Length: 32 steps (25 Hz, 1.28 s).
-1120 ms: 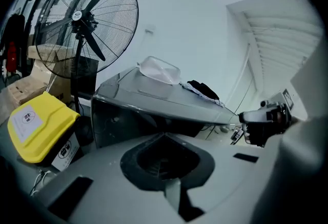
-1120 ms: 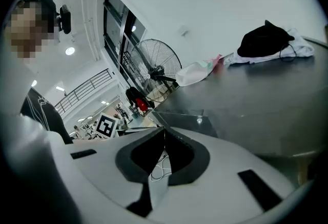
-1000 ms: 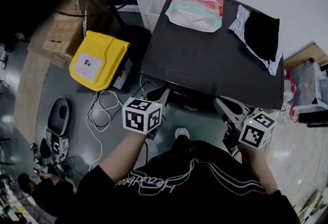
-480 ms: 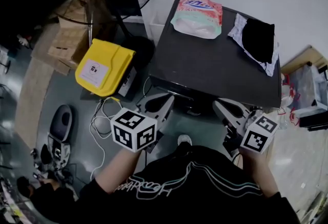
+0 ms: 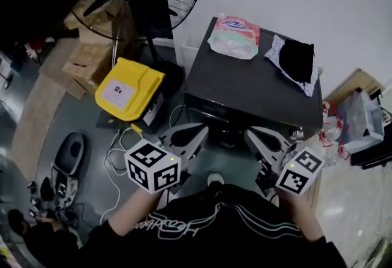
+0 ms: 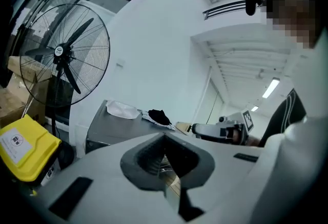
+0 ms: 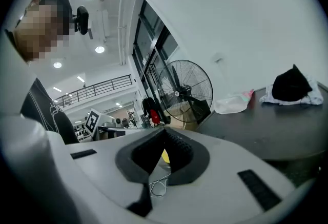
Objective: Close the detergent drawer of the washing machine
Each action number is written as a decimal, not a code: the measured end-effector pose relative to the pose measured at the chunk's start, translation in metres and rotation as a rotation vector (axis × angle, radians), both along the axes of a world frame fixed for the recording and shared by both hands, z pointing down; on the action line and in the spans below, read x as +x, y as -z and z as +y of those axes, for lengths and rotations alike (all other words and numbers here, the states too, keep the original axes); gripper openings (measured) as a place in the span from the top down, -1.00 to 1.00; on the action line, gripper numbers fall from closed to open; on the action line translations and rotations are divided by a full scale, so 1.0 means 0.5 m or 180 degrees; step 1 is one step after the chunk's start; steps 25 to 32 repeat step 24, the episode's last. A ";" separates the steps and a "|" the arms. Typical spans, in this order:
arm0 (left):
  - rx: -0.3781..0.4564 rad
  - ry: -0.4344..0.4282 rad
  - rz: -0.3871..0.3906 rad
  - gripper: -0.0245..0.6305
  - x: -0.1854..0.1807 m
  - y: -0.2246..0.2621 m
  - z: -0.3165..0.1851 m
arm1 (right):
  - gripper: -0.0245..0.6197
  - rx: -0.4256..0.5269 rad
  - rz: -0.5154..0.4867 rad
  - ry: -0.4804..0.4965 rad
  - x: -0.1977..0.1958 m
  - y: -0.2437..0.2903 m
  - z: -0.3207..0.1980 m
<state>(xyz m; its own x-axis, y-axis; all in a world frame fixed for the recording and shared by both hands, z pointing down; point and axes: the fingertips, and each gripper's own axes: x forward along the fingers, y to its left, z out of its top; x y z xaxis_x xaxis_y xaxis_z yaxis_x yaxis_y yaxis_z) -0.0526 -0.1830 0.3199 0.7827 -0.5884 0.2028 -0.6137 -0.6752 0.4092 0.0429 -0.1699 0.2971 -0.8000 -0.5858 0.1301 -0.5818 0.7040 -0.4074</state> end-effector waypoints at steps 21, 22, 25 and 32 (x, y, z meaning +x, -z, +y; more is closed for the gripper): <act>0.0171 -0.0129 -0.0010 0.85 -0.003 0.054 0.149 | 0.84 0.0191 0.0034 -0.0135 -0.003 0.040 0.142; 0.0174 -0.0132 -0.0002 0.85 -0.002 0.058 0.153 | 0.84 0.0188 0.0038 -0.0133 -0.003 0.041 0.146; 0.0189 -0.0139 0.0014 0.85 0.001 0.065 0.160 | 0.84 0.0186 0.0047 -0.0127 -0.002 0.045 0.153; 0.0189 -0.0139 0.0014 0.85 0.001 0.065 0.160 | 0.84 0.0186 0.0047 -0.0127 -0.002 0.045 0.153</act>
